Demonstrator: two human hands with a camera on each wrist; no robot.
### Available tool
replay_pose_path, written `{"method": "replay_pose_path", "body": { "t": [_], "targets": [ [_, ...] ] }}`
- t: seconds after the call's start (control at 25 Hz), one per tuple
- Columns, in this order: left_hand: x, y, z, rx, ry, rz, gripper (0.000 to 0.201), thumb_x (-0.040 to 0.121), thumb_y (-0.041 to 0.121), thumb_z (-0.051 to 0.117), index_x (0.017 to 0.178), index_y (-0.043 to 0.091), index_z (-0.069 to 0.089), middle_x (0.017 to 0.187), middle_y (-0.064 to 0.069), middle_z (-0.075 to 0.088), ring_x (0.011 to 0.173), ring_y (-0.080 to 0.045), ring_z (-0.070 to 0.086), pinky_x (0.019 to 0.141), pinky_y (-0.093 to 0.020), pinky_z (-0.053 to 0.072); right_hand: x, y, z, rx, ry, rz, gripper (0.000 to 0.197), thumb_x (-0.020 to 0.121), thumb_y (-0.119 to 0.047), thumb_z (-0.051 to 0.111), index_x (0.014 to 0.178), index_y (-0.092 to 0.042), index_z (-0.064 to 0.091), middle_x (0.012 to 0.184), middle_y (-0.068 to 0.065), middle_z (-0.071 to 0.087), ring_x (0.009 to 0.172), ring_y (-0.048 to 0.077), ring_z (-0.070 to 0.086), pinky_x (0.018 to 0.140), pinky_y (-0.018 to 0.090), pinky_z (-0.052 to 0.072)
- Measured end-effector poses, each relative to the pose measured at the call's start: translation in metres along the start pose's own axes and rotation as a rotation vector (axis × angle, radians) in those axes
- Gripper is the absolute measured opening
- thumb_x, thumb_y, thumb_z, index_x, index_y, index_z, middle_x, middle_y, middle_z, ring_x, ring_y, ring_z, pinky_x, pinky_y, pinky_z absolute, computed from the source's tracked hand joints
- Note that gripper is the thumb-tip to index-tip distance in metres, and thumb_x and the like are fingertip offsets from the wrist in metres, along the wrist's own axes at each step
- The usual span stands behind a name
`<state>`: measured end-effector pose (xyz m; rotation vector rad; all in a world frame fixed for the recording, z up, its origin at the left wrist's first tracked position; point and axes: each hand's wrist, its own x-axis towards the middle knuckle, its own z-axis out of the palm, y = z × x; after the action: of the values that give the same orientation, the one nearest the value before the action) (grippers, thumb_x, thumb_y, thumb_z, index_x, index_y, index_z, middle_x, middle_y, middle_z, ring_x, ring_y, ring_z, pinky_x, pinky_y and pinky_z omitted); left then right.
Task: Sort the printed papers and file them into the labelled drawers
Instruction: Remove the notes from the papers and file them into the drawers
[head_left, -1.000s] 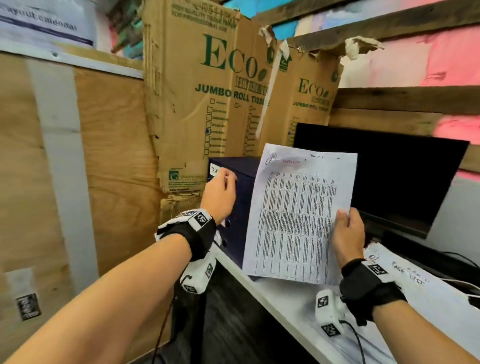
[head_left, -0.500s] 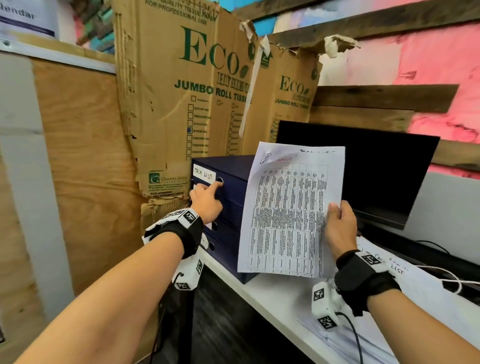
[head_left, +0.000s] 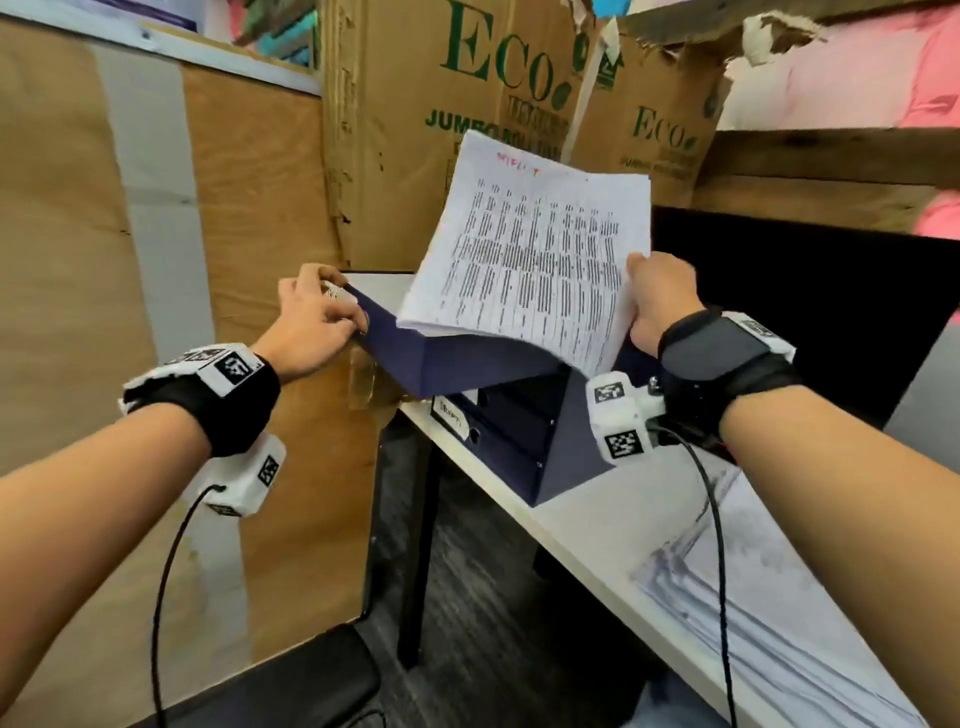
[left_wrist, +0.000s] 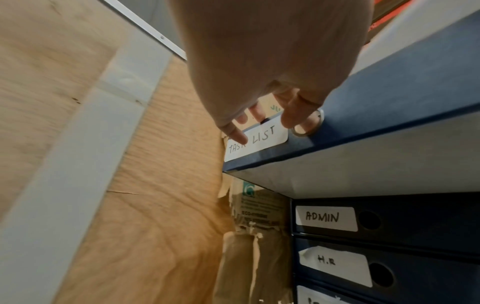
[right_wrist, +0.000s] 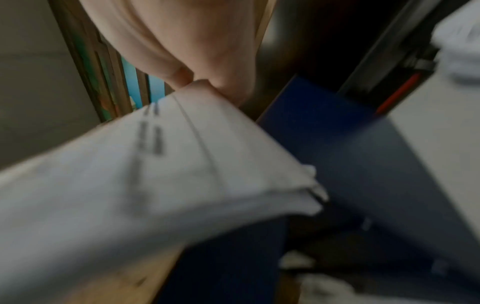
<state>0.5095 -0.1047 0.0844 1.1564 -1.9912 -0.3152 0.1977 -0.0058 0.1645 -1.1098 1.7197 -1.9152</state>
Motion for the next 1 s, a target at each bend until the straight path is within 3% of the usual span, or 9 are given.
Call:
{"method": "replay_pose_path", "body": {
  "t": [0.12,0.2,0.28,0.36,0.44,0.6,0.8,0.92,1.0],
  "targets": [
    [-0.013,-0.011,-0.015,-0.144,-0.008,0.004,0.018,0.089,0.007,0.057,0.086,0.024,0.062,0.131,-0.005,0.038,0.131,-0.023,0.029,0.109,-0.019,0.027,-0.013,-0.014,0.046,-0.161,-0.265,0.079,0.035,0.099,-0.011,0.041,0.066,-0.021,0.036,0.070,-0.005,0.038,0.070,0.011,0.049,0.060,0.016,0.041],
    [-0.020,-0.015,-0.026,-0.212,0.015,0.062,0.010,0.087,0.027,0.065,0.090,0.033,0.058,0.124,-0.001,0.048,0.127,-0.018,0.041,0.105,-0.033,0.042,-0.025,-0.020,0.066,-0.296,-0.295,0.137,0.023,0.099,-0.014,0.047,0.078,-0.012,0.056,0.075,0.003,0.051,0.082,0.019,0.061,0.065,0.021,0.039],
    [-0.023,-0.017,-0.037,-0.196,0.048,0.142,0.021,0.083,0.049,0.068,0.095,0.034,0.058,0.116,0.001,0.056,0.113,-0.012,0.053,0.096,-0.031,0.046,-0.034,-0.014,0.083,0.240,-0.449,0.415,0.024,0.099,0.000,0.042,0.116,0.010,0.055,0.092,0.019,0.060,0.068,0.029,0.069,0.050,0.026,0.050],
    [-0.027,-0.016,-0.047,-0.274,0.090,0.134,0.027,0.081,0.051,0.064,0.100,0.035,0.052,0.112,-0.002,0.058,0.097,-0.002,0.058,0.087,-0.019,0.047,-0.043,-0.013,0.090,0.442,-0.577,0.531,0.034,0.096,0.013,0.035,0.129,0.014,0.045,0.097,0.026,0.063,0.055,0.031,0.067,0.039,0.030,0.051],
    [-0.024,-0.016,-0.054,-0.369,0.102,0.092,0.032,0.082,0.057,0.059,0.100,0.031,0.053,0.105,0.001,0.060,0.088,0.002,0.059,0.081,-0.015,0.048,-0.040,-0.015,0.086,0.281,-0.562,0.597,0.033,0.091,0.014,0.037,0.117,0.005,0.055,0.074,0.017,0.068,0.046,0.020,0.065,0.039,0.023,0.051],
    [-0.008,-0.016,-0.055,-0.583,0.082,-0.015,0.054,0.082,0.073,0.045,0.112,0.029,0.053,0.107,0.012,0.060,0.099,-0.013,0.060,0.092,-0.034,0.049,-0.032,-0.028,0.068,0.001,-0.764,0.668,0.022,0.100,-0.006,0.037,0.089,-0.001,0.055,0.053,0.005,0.063,0.027,0.002,0.046,0.028,0.011,0.037],
    [0.013,-0.013,-0.037,-0.562,0.142,-0.103,0.065,0.093,0.046,0.055,0.147,0.022,0.030,0.108,0.002,0.060,0.088,-0.010,0.061,0.076,-0.024,0.050,-0.036,-0.026,0.070,0.080,-0.639,0.696,0.022,0.103,-0.002,0.034,0.114,0.001,0.053,0.069,0.020,0.069,0.029,0.008,0.053,0.032,0.013,0.043],
    [0.015,-0.014,-0.018,-0.592,0.181,-0.183,0.062,0.096,0.029,0.056,0.150,0.017,0.027,0.113,-0.004,0.058,0.092,-0.014,0.061,0.076,-0.028,0.051,-0.026,-0.020,0.073,0.225,-0.407,0.662,0.037,0.101,0.007,0.028,0.135,0.003,0.041,0.120,0.028,0.060,0.035,0.026,0.061,0.031,0.019,0.044],
    [0.013,-0.017,-0.008,-0.589,0.212,-0.180,0.060,0.095,0.030,0.055,0.148,0.019,0.030,0.119,-0.004,0.059,0.101,-0.017,0.061,0.089,-0.037,0.053,-0.019,-0.015,0.070,0.256,-0.310,0.638,0.045,0.097,0.014,0.028,0.140,0.002,0.037,0.132,0.028,0.051,0.039,0.029,0.063,0.032,0.023,0.046]
  ]
}}
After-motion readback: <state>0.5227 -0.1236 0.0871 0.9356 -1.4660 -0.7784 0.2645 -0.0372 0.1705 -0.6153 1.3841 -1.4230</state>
